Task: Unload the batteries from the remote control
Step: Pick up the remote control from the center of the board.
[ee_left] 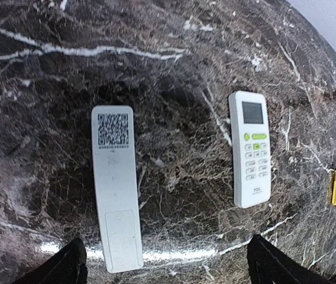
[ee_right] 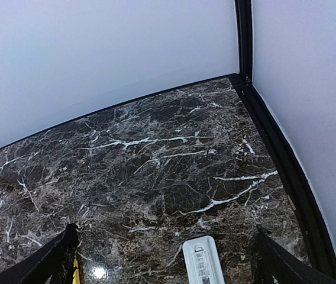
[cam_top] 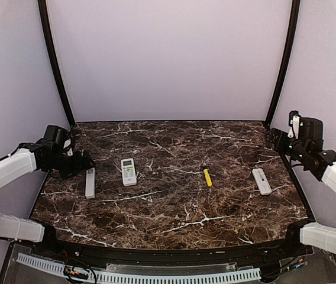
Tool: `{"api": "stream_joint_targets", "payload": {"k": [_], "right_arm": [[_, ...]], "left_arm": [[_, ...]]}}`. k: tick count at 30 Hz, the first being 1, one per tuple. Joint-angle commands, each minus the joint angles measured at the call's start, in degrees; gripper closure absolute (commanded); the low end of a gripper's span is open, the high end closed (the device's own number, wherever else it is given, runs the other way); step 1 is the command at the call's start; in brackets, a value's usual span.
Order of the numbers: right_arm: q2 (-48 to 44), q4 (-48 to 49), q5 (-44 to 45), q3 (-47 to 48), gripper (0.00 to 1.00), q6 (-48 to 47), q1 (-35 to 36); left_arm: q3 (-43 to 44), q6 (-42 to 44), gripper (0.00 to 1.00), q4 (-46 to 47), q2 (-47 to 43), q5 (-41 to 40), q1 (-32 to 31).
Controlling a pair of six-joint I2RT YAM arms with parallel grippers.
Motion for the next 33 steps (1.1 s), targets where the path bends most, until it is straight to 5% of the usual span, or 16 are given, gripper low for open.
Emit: {"api": "stream_joint_targets", "payload": {"k": [1, 8, 25, 33], "right_arm": [[-0.5, 3.7, -1.3, -1.5, 0.01, 1.7, 0.9], [-0.1, 4.5, -1.3, -2.7, 0.01, 2.2, 1.1], [-1.2, 5.9, -1.2, -4.3, 0.01, 3.5, 1.1], [-1.2, 5.8, -1.0, -4.4, 0.01, 3.4, 1.1]], "left_arm": [[-2.5, -3.8, 0.07, 0.5, 2.1, -0.8, -1.0], [-4.2, -3.4, 0.08, 4.8, 8.4, -0.8, -1.0], [-3.2, -2.2, 0.36, 7.7, 17.0, -6.7, -1.0], [-2.8, -1.3, 0.40, 7.4, 18.5, -8.1, -1.0]]}}
